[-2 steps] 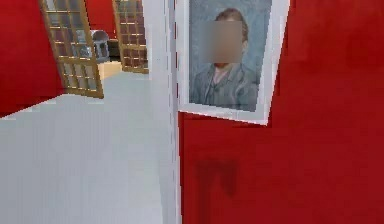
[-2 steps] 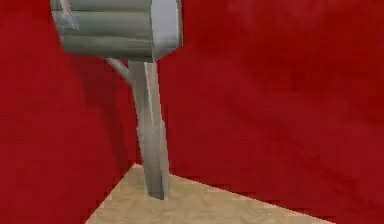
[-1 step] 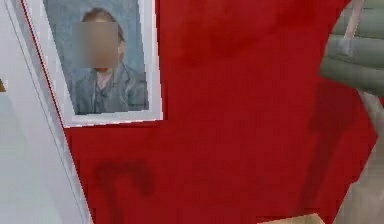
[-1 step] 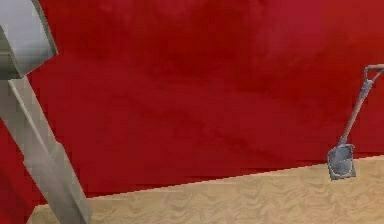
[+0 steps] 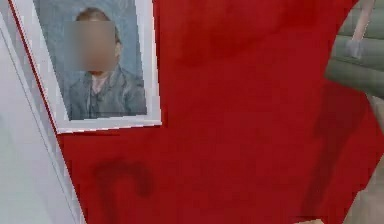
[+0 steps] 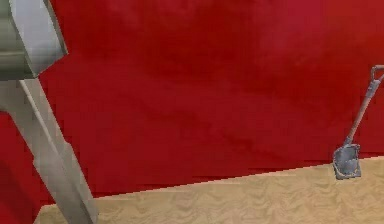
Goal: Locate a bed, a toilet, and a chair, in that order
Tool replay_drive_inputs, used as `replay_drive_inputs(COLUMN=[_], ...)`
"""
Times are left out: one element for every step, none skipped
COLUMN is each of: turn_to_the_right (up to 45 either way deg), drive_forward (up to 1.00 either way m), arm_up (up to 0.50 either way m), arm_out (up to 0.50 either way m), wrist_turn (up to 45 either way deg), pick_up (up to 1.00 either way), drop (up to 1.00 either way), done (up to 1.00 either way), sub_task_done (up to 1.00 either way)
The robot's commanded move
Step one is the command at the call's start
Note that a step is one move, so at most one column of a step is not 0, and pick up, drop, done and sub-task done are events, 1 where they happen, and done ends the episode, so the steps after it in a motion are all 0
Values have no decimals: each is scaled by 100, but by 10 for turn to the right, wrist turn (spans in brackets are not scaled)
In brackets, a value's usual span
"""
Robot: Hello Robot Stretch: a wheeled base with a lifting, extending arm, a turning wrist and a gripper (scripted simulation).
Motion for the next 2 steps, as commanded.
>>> replay_drive_inputs(turn_to_the_right=[-270,0], drive_forward=[0,45], arm_up=[0,0], arm_out=[0,0], wrist_turn=[0,0], pick_up=[0,0], drop=[0,0], done=[0,0], sub_task_done=[0,0])
